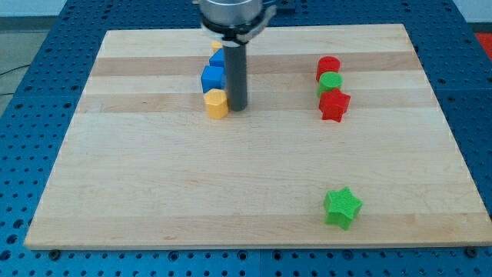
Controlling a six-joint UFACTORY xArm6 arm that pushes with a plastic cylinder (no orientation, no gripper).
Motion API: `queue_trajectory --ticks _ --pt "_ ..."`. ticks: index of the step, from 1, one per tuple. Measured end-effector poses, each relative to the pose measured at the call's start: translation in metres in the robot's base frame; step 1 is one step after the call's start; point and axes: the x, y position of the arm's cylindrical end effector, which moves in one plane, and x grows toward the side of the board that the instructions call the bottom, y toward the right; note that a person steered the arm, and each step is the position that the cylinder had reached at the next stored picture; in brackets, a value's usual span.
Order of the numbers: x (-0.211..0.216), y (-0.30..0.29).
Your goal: Adjust the blue blocks by slightly moving to left
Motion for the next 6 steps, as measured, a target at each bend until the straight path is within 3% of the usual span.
queue_trajectory --ticks 1,2,4,5,6 --pt "0.000 -0.036" --pt "0.003 0.007" --pt "-0.094 0.103" --pt "-0.116 0.097" --pt "-0.115 0.050"
